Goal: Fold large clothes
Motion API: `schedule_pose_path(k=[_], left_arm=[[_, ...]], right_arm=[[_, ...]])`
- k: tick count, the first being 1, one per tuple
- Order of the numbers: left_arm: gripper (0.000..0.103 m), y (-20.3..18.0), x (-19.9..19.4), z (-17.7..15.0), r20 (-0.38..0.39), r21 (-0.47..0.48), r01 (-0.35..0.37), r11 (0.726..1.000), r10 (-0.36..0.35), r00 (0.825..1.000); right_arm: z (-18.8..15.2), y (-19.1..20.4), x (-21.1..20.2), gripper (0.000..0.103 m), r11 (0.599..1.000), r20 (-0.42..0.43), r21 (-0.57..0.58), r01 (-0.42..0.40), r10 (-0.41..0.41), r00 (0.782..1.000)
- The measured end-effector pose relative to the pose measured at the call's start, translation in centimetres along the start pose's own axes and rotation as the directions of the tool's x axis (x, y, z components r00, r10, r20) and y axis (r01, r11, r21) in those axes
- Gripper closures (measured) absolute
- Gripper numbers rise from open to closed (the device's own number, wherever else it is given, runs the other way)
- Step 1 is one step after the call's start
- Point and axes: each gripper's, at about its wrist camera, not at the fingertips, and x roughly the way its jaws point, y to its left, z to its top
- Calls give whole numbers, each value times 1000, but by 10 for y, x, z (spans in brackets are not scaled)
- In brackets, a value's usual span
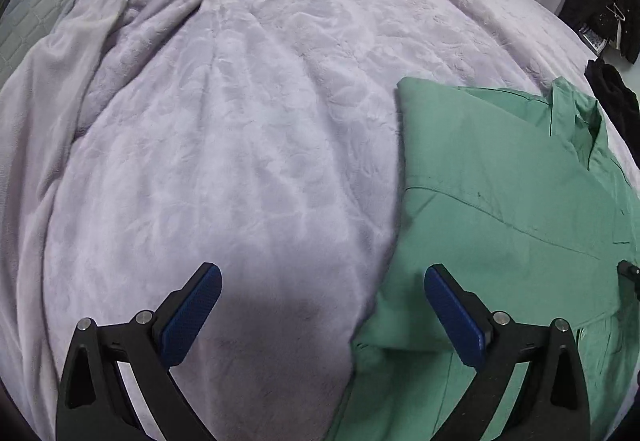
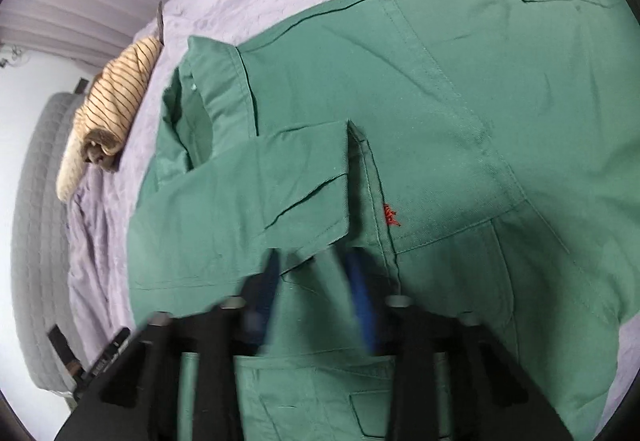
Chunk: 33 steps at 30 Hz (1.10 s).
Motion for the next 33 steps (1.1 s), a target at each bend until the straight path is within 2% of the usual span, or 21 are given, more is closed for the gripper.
schedule_pose_path(k=[1, 4, 7, 10, 12, 13, 14, 15, 18, 20, 23, 25, 27, 29, 32, 33], left_arm=[[12, -5, 4, 1, 0, 11, 3, 1000, -3, 1000], [13, -21, 12, -2, 20, 65, -42, 997, 41, 999], [13, -26, 27, -8, 15, 104, -121, 987, 120, 993], [13, -21, 29, -12, 20, 103, -145, 984, 144, 989], [13, -19, 24, -11, 21, 114, -156, 981, 155, 988], [13, -17, 21, -12, 22, 123, -167, 978, 166, 986], [13, -15, 17, -13, 20, 127, -170, 977, 169, 985], [13, -12, 11, -13, 16, 123, -164, 979, 163, 987], [13, -10, -3, -17, 15, 105, -109, 988, 108, 994], [13, -12, -4, -20, 9, 105, -109, 988, 109, 994], [13, -16, 13, -24, -19, 124, -174, 977, 178, 984], [12, -13, 20, -27, -24, 118, -185, 976, 189, 982], [12, -16, 14, -28, -18, 126, -203, 971, 206, 978], [12, -21, 3, -29, -9, 154, -218, 964, 222, 975], [12, -34, -18, -36, -2, 198, -204, 959, 209, 978], [12, -40, -25, -40, -5, 207, -184, 961, 189, 982]], right_arm=[[1, 5, 2, 98, 999, -10, -29, 31, -31, 999], [4, 25, -15, 98, 981, 65, -176, 80, -70, 995], [10, 22, -15, 98, 962, 90, -236, 135, -117, 989], [12, -1, -3, 96, 975, 52, -185, 125, -118, 992], [6, -16, -12, 92, 991, 62, -116, 72, -65, 996], [3, -23, -18, 89, 994, 66, -85, 71, -65, 996], [0, -27, -22, 85, 993, 73, -62, 103, -99, 992], [-4, -33, -30, 78, 988, 80, -31, 149, -146, 986], [-18, -43, -50, 75, 994, 94, 27, 103, -106, 990], [-27, -39, -58, 70, 998, 101, 24, 50, -52, 994], [-28, -22, -48, 68, 999, 108, -35, 15, -11, 994], [-25, -15, -31, 68, 997, 90, -57, 48, -43, 995], [-26, -19, -17, 74, 987, 57, -69, 142, -138, 989], [-33, -26, -23, 74, 990, 57, -56, 131, -128, 990], [-48, -39, -47, 67, 990, 61, -42, 138, -135, 989], [-53, -44, -56, 57, 991, 61, -31, 129, -127, 990]])
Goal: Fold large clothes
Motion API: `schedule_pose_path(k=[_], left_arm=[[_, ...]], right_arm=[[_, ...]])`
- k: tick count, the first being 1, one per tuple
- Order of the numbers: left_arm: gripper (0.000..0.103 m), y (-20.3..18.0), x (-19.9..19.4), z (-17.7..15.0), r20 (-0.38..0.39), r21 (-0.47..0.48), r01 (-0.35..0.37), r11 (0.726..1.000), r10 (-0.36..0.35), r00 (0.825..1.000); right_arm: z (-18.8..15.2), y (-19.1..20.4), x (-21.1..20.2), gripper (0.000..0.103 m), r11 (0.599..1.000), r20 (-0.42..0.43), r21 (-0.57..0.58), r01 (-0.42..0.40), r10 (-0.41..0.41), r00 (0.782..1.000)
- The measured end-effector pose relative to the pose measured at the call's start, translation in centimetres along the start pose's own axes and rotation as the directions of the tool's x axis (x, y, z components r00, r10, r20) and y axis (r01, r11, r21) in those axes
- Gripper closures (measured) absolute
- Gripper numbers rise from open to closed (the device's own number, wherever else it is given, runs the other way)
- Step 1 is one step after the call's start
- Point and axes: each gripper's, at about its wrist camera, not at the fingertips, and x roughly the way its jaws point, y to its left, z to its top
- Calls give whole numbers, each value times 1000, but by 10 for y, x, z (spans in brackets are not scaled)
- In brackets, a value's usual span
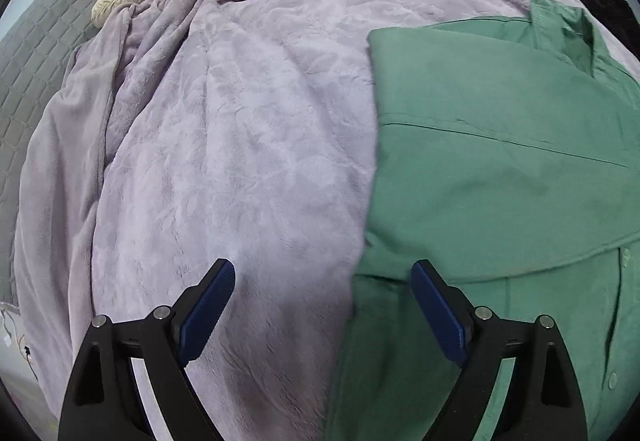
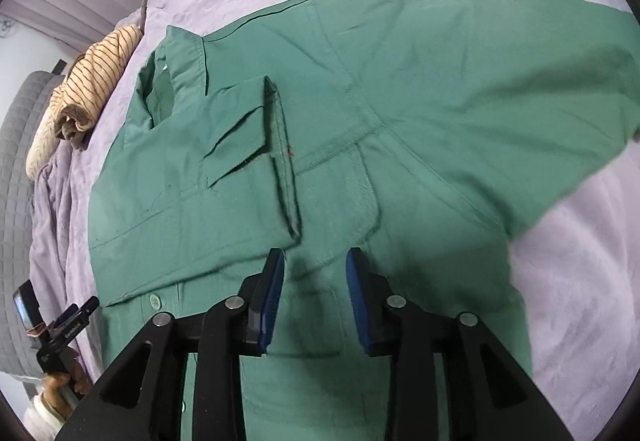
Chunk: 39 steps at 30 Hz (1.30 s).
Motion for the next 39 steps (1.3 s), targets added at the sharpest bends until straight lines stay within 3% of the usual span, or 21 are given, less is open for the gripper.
schedule_pose_path(k=[1, 5, 8, 14, 15, 21, 25, 26, 27, 28, 33, 39], left_arm=[[12, -7, -8, -3, 1, 9, 17, 1000, -17, 1000], [12, -48, -34, -11, 16, 44, 2, 999, -3, 1000], [12, -76, -45, -15, 2, 11, 62, 998, -62, 998], [10, -140, -61, -26, 3, 76, 142, 987, -142, 990], [0, -150, -64, -27, 2, 93, 152, 984, -153, 988], [0, -191, -71, -35, -22, 164, 164, 973, -163, 986], [0, -205, -73, -34, -55, 192, 153, 969, -145, 988], [0, -207, -74, -34, -61, 197, 147, 969, -138, 989], [0, -210, -73, -35, -67, 202, 141, 969, -129, 989], [0, -211, -73, -35, -73, 204, 140, 969, -128, 989], [0, -215, -73, -37, -103, 198, 152, 968, -134, 986], [0, -216, -74, -40, -109, 206, 151, 967, -131, 985]], right_arm=[[-6, -8, -10, 47, 1000, 4, 16, -21, 21, 1000], [-27, -33, -42, 42, 994, 24, 75, -79, 78, 997], [-38, -51, -54, 29, 983, 40, 141, -118, 114, 993], [-51, -81, -64, 22, 963, 57, 230, -142, 132, 990], [-52, -85, -66, 22, 962, 62, 235, -138, 127, 990], [-55, -100, -69, 21, 960, 62, 255, -116, 103, 993], [-54, -103, -72, 19, 960, 68, 251, -121, 107, 992], [-54, -102, -73, 15, 961, 72, 247, -122, 107, 992], [-53, -101, -74, 3, 963, 79, 241, -121, 105, 991], [-53, -100, -75, 0, 964, 86, 237, -120, 102, 991], [-47, -96, -81, 0, 966, 118, 223, -129, 105, 987], [-48, -93, -72, 0, 957, 76, 232, -172, 159, 984]])
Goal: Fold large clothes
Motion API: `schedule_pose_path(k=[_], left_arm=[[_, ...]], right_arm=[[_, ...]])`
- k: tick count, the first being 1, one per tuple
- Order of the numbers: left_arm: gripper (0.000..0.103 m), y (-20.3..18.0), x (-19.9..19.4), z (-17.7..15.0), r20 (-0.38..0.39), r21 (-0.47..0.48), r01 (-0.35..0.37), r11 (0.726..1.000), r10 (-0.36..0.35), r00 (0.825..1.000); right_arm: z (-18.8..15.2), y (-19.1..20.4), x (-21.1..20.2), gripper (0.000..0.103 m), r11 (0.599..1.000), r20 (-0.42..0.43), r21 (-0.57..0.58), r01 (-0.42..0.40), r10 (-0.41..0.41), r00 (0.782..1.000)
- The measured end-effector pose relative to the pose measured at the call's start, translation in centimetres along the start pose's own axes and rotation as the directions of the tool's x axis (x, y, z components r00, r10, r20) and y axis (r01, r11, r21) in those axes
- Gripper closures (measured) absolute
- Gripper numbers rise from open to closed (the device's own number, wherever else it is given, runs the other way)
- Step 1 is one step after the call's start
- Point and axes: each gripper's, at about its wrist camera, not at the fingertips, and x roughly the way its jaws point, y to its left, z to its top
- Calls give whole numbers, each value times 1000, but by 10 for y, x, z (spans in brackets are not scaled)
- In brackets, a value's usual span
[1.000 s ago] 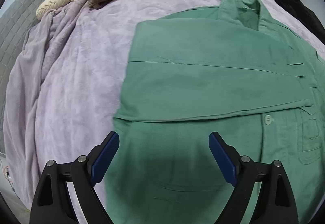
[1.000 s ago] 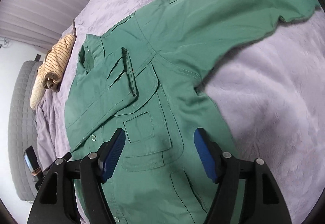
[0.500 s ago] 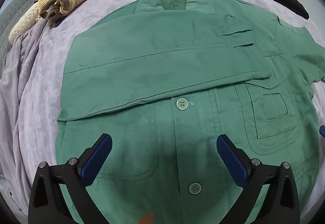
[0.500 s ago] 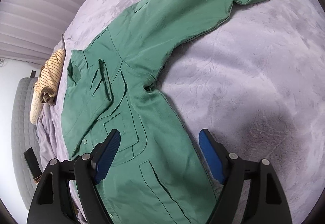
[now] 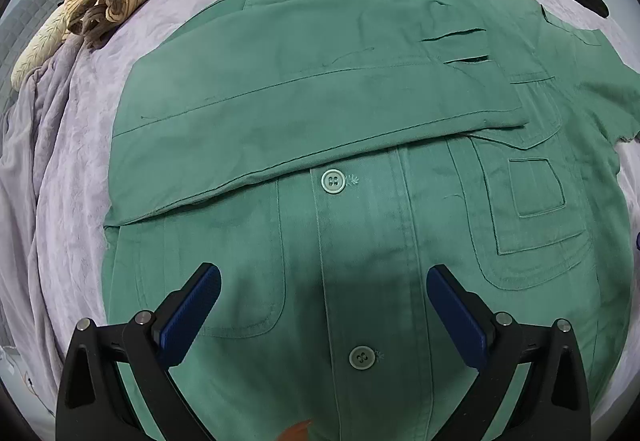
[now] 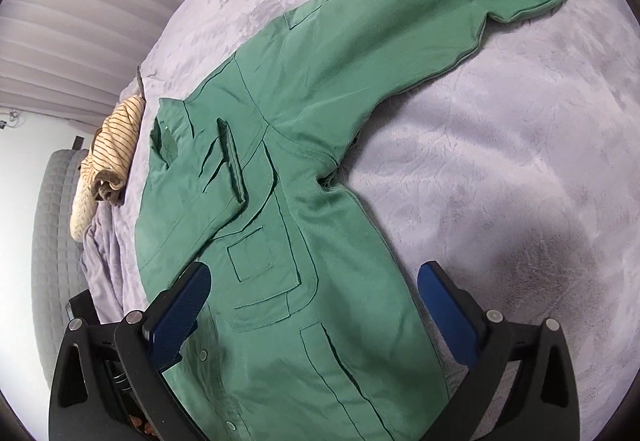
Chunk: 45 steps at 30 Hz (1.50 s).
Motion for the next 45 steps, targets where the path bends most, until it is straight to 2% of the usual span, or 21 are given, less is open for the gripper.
schedule_pose_path(k=[15, 24, 32, 38, 40, 45], left_arm=[[0, 4, 6, 1, -12, 8, -9, 1000, 9, 1000], [0, -1, 8, 3, -13, 24, -18, 1000, 19, 1000], [0, -10, 5, 11, -7, 37, -19, 999, 19, 1000], [0, -20, 2, 23, 10, 37, -4, 999, 3, 1000], [0, -25, 1, 28, 28, 39, -18, 999, 17, 999], [0, -36, 8, 43, 6, 7, 7, 1000, -7, 1000]], right_arm=[[-1, 1, 9, 0, 999, -38, 25, -40, 41, 998], [3, -5, 7, 0, 998, -23, 42, -45, 46, 999], [25, -23, -10, 0, 995, 36, 82, -48, 45, 998], [53, -34, -28, 0, 998, 92, 64, -5, -1, 996], [63, -41, -36, 0, 998, 117, 67, 4, -12, 993], [89, -75, -51, 0, 990, 176, 138, -35, 10, 984]])
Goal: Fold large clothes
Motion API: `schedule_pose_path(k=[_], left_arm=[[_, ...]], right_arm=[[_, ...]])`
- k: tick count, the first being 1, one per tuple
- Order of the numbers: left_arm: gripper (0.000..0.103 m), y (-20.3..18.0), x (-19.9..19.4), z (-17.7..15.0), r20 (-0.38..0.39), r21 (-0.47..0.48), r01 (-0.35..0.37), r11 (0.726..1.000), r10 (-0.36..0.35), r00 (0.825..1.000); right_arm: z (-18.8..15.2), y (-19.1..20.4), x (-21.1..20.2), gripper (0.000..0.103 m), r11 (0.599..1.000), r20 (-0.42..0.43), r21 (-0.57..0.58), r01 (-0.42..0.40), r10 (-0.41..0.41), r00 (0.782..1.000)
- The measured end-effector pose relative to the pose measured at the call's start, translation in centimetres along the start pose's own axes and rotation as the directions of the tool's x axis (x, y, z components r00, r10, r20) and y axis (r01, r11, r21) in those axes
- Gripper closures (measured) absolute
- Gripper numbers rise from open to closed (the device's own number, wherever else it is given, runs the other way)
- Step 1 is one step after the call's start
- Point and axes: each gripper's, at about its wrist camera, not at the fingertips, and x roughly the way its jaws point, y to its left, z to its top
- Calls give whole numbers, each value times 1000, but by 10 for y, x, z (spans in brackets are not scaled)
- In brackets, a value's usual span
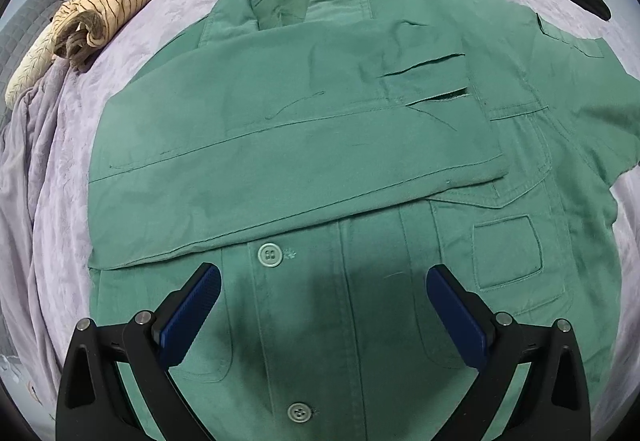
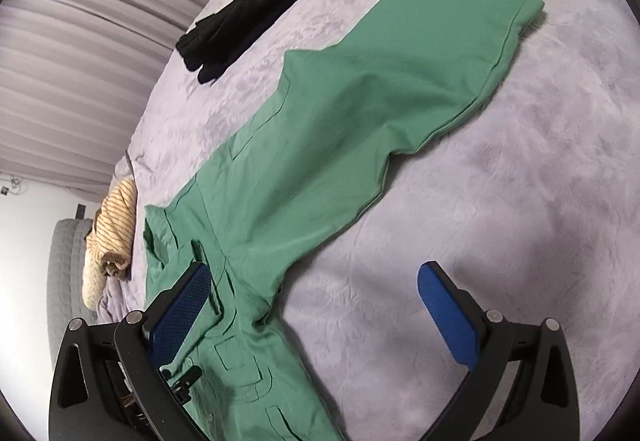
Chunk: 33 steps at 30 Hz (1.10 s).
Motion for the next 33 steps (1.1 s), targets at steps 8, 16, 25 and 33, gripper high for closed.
schedule_pose_path(k=[8, 16, 25, 33], left_arm=[[0, -30, -4, 15, 33, -12, 88, 996, -87, 996], [0, -56, 3, 24, 36, -3, 96, 995, -96, 995], [0, -56, -3, 32, 82, 28, 121, 992, -123, 989], [0, -19, 3, 40, 95, -26, 110, 994, -107, 990]], right_arm=[[59, -78, 5, 0, 972, 92, 217, -88, 69, 993], [108, -126, 22, 0, 879, 205, 380, -287, 222, 953], [128, -125, 24, 97, 857, 219, 397, -328, 258, 941], [122, -39, -6, 97, 914, 204, 132, -383, 353, 913]])
